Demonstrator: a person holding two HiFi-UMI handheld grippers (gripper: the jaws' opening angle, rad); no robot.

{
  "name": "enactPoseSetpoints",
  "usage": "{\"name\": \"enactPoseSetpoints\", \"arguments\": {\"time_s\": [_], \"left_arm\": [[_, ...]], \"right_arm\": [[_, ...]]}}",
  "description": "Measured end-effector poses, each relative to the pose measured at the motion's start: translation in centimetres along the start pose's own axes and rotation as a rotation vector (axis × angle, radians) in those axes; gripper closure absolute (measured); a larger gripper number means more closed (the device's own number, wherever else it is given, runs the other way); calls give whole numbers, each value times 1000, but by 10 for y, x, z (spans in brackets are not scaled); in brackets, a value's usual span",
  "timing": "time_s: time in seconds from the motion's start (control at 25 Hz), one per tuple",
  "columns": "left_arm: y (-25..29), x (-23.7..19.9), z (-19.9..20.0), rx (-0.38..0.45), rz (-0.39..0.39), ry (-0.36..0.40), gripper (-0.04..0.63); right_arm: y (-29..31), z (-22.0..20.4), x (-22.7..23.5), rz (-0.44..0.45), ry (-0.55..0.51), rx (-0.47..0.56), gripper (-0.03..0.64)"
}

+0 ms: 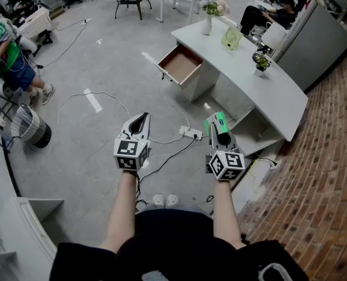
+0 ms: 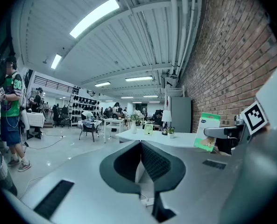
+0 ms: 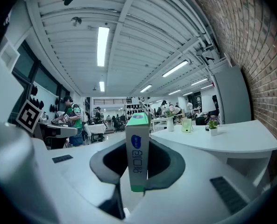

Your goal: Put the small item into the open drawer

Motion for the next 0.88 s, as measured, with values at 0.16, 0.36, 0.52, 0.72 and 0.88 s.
{"name": "enactPoseSetpoints", "arguments": {"time_s": [0.16, 0.36, 0.52, 0.72, 0.88], "left_arm": [[3, 6, 4, -4, -24, -30, 574], [1, -3, -5, -6, 0, -11, 574], [-1, -8, -9, -11, -2, -20, 574], [-1, -13, -12, -16, -10, -26, 574], [0, -21, -15, -15, -16, -30, 574]], "right_arm": [[1, -4, 2, 1, 1, -3, 545], [1, -7, 4, -9, 10, 2, 545], [1, -8, 0, -15, 15, -3, 545], [4, -14, -2, -10, 50, 16, 541], [8, -16, -5, -26, 60, 26, 537]]}}
Point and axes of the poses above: the fingertips, and each gripper's own axes: y forward along the fingers, x to its right, z out of its top, the point moved 4 cm from there along -y, backward along the fingers, and after that the axes turned 8 degrees about x, right-handed, at the moved point
